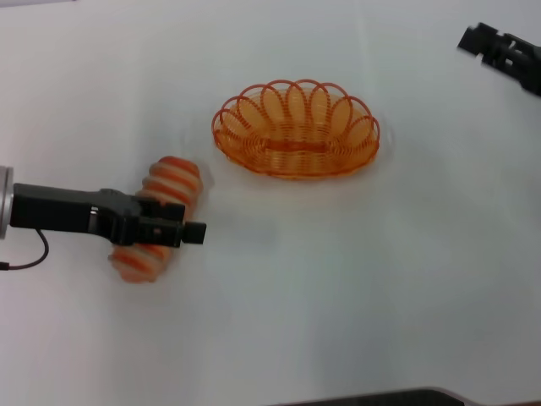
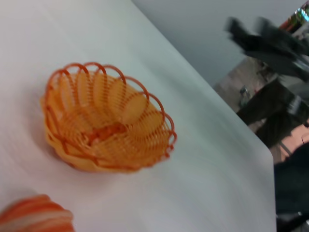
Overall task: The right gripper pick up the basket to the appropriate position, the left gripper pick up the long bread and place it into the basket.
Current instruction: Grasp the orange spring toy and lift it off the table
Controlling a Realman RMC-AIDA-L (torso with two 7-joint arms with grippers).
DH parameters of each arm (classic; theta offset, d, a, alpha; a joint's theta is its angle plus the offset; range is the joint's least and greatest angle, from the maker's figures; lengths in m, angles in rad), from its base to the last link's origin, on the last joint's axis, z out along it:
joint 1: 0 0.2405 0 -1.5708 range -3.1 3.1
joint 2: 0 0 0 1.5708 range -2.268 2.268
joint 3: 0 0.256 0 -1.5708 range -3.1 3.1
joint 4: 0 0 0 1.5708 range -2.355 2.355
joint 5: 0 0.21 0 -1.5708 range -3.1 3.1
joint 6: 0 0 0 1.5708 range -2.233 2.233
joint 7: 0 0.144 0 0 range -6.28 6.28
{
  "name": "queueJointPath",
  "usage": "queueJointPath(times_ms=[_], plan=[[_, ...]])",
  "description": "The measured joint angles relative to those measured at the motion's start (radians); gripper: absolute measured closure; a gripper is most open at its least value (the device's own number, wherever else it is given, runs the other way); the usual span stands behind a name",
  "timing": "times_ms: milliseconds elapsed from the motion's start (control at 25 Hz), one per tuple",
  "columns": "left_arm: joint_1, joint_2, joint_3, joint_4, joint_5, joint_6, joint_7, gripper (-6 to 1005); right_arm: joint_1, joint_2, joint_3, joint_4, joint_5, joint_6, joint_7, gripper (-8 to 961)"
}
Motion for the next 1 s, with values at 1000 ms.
queueJointPath(times_ms=[1000], plan=[[-0.02,-0.028,0.271,0.586,0.163,-0.005,-0.719,205,0.051,0.009,-0.248,-0.177,-0.277,0.004,-0.043,347]])
